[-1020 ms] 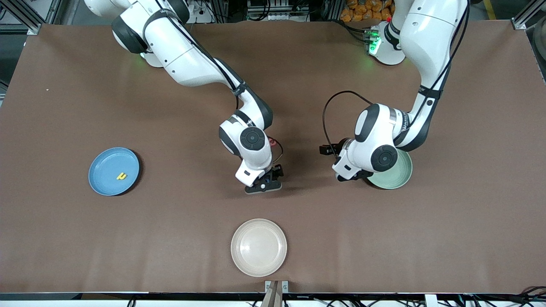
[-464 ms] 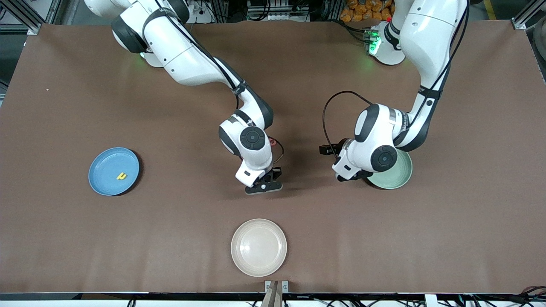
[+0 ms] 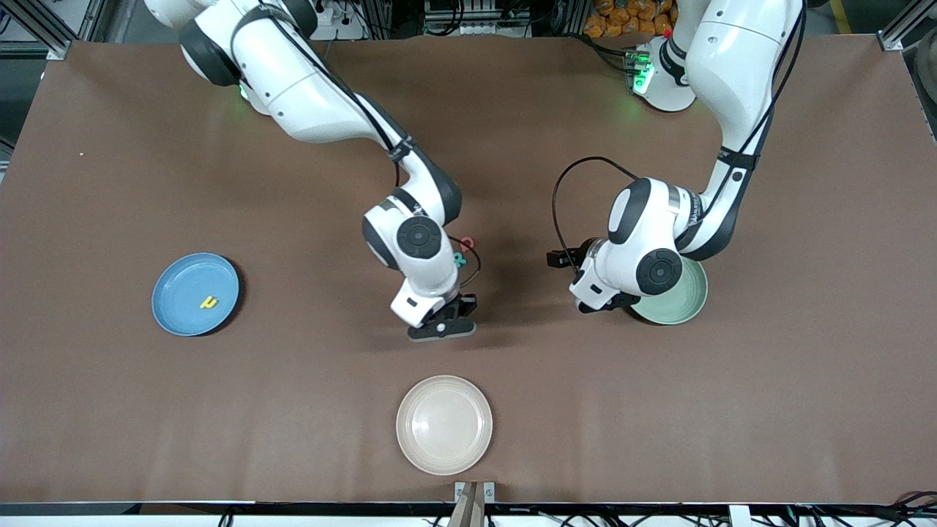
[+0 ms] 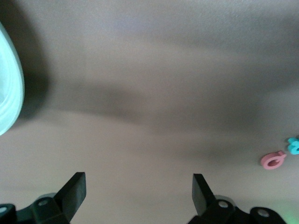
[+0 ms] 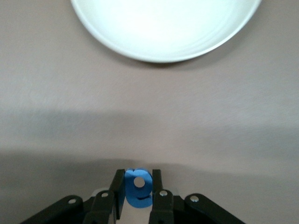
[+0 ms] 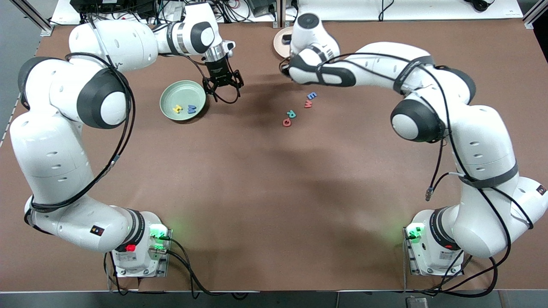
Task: Sort upper and lower case letters into plates
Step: 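Place the blue letter on the blue plate while the left gripper reaches Q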
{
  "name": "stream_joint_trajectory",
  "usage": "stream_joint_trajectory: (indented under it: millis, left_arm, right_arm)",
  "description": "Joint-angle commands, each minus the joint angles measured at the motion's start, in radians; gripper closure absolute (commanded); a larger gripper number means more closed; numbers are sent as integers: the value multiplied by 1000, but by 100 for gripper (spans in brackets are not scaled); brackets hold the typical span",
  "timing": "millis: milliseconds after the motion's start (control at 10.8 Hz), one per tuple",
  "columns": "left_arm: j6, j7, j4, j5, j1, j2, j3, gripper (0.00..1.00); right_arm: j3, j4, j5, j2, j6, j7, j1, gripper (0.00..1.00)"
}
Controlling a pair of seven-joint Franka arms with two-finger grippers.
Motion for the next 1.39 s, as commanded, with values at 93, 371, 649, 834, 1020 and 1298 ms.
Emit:
stream_joint_trajectory:
  millis: [93, 371, 649, 834, 1020, 1298]
  left_arm:
    - [-13, -293, 126, -3, -52, 71, -75, 0]
    - [68, -467, 193, 3, -145, 104, -94, 0]
    - [117, -485, 194, 298, -248, 96, -120, 0]
    - [263, -493, 178, 475, -250, 108, -216, 0]
    - [293, -345, 177, 497, -268, 131, -242, 0]
    - [313, -130, 162, 512, -268, 137, -272, 0]
  right_arm:
    - [-32, -209, 24, -175, -47, 4, -58, 100]
    - [-34, -345, 10, -337, -72, -9, -151, 100]
    - [-34, -497, 10, -491, -76, -98, -262, 100]
    - [-34, -542, 10, -555, -142, -240, -360, 100]
    - [-34, -547, 10, -569, -226, -319, -436, 100]
    - [-34, -580, 10, -554, -231, -550, -552, 100]
